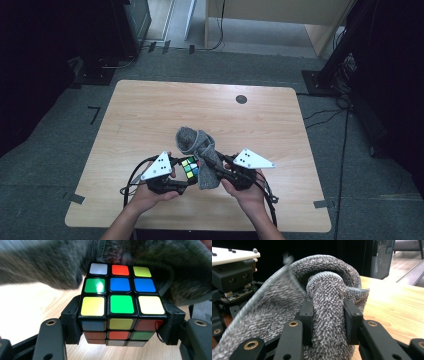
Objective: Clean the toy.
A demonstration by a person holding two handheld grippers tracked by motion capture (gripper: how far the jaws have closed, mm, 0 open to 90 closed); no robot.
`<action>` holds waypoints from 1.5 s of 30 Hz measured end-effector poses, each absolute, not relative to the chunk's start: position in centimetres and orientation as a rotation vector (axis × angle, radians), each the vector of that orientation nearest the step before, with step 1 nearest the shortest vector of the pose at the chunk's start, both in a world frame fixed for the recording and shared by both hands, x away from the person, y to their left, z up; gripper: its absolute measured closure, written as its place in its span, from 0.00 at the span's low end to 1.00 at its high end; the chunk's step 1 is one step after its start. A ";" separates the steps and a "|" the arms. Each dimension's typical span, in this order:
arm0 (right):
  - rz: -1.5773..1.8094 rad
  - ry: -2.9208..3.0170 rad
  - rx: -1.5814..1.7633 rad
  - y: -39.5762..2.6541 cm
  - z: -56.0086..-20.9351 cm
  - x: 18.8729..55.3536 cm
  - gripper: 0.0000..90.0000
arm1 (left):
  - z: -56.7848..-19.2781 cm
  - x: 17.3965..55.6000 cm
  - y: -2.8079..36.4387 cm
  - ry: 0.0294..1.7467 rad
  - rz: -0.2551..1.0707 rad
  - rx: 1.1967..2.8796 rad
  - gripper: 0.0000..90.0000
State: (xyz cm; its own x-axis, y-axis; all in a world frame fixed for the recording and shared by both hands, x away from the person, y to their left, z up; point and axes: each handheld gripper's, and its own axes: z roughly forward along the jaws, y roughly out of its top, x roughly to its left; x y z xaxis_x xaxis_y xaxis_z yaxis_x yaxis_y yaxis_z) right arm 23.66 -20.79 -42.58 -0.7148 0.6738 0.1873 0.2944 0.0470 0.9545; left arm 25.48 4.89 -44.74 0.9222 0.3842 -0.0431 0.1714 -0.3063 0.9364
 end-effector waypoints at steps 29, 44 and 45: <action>1.712 2.219 1.016 -17.5 -45.5 23.6 0.75 | -43.9 25.6 6.8 0.605 0.251 1.583 0.38; 1.695 2.170 1.080 -17.6 -45.8 23.6 0.75 | -44.3 26.0 6.9 0.633 0.243 1.594 0.38; 1.717 2.134 1.124 -18.3 -45.7 23.8 0.75 | -44.2 26.0 7.0 0.632 0.244 1.593 0.38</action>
State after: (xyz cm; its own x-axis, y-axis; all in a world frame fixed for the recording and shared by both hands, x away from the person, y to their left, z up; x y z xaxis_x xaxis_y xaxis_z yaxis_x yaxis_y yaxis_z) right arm 23.83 -18.26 -45.73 -0.6978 0.6470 0.3073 0.4385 0.0467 0.8975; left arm 26.03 6.97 -44.22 0.8223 0.5288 -0.2101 0.2504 -0.0047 0.9681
